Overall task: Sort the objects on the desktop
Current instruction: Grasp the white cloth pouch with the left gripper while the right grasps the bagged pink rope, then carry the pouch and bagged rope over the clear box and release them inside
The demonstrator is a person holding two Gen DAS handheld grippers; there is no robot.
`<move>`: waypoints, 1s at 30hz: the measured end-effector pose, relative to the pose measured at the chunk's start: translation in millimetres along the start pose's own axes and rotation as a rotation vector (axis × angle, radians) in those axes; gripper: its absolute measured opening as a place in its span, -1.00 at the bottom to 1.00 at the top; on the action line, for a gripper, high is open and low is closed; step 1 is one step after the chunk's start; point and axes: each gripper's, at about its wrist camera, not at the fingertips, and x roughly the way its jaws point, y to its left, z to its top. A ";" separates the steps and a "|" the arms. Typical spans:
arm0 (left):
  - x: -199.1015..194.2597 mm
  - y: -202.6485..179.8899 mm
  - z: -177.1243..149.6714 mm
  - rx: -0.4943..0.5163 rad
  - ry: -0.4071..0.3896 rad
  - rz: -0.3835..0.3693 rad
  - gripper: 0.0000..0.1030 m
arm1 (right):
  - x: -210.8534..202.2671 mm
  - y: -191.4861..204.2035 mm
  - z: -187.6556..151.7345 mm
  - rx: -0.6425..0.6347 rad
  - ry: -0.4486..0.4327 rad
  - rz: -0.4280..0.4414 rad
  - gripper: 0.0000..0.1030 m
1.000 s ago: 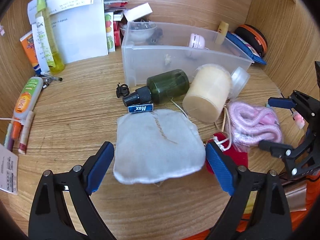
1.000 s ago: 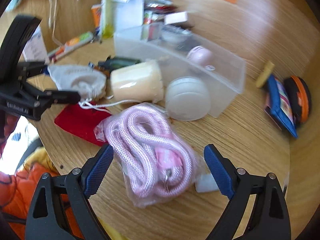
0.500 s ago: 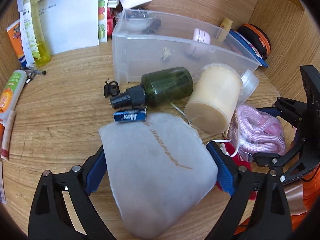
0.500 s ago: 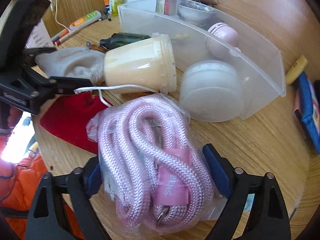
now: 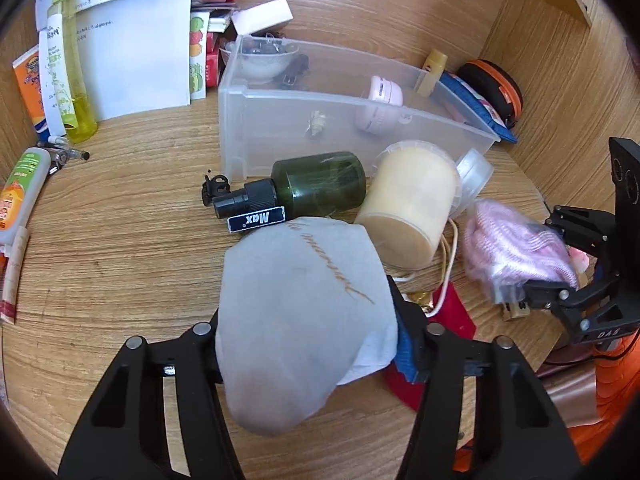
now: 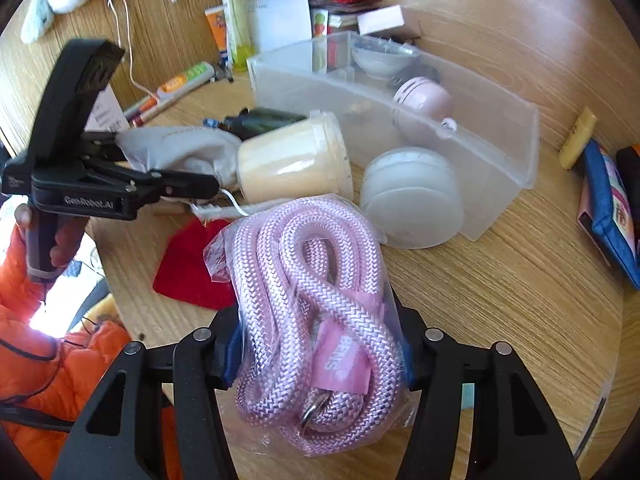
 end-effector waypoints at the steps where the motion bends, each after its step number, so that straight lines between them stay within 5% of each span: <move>1: -1.9 -0.3 0.1 0.001 -0.005 -0.003 0.11 | -3.2 1.2 0.5 0.004 -0.009 -0.008 0.04; 16: -56.4 -5.7 15.1 -0.005 -0.144 -0.034 0.11 | -55.3 -14.1 7.1 0.106 -0.166 -0.051 0.04; 30: -84.6 -8.0 42.3 0.001 -0.244 -0.064 0.11 | -58.8 -23.3 27.1 0.154 -0.239 -0.036 0.04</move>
